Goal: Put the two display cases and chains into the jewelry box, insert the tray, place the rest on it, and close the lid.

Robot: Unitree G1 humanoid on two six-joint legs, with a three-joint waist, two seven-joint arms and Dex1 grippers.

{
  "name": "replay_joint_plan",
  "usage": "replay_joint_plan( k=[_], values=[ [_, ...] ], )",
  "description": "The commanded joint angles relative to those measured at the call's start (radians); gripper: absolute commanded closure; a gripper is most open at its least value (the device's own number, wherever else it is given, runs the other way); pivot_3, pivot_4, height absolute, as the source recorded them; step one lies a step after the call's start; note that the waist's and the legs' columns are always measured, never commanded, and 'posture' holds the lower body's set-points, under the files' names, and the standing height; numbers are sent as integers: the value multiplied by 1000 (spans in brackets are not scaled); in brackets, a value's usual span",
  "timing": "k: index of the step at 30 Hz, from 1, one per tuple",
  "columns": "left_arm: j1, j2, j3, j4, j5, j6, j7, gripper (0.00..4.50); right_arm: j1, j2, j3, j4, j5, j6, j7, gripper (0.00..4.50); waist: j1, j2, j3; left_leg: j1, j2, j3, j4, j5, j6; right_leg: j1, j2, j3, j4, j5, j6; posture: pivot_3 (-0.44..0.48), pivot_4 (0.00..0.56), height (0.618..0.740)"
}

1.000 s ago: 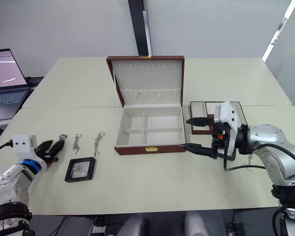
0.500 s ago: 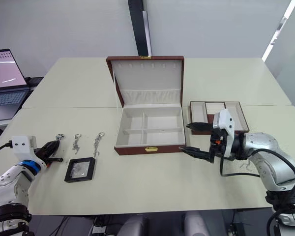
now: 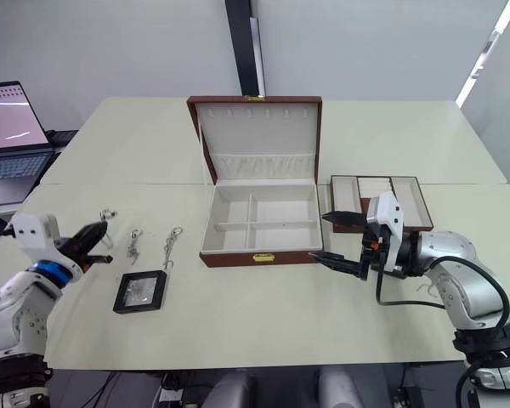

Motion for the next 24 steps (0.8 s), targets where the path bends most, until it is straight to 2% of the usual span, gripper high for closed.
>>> replay_joint_plan(
  k=[1,5,11,18,24],
  values=[
    [-5,-39,-15,-222,-72,104,74,4468,-27,-10,-32,-10,5,-22,4,0,0,0,0,0,0,0,0,0,0,0,0,0,0,0,0,0,150,740],
    [-30,-94,-91,-371,-110,193,121,4468,-50,-2,-48,-4,25,-8,-7,0,0,0,0,0,0,0,0,0,0,0,0,0,0,0,0,0,150,740],
    [-92,-187,-204,-452,-124,246,175,4468,-61,-10,-69,16,16,-15,-19,0,1,0,0,0,-1,1,0,0,0,0,1,0,0,0,0,0,150,740],
    [-141,-294,-334,-444,-86,237,193,4468,-61,-17,-93,10,22,2,-44,0,0,0,0,0,-2,1,0,0,0,0,2,0,0,0,0,0,150,740],
    [-170,-339,-373,-392,-23,202,222,4468,-58,-23,-96,-2,20,13,-58,0,0,0,0,0,-5,1,1,0,0,0,2,1,0,0,0,0,150,740]
  ],
)
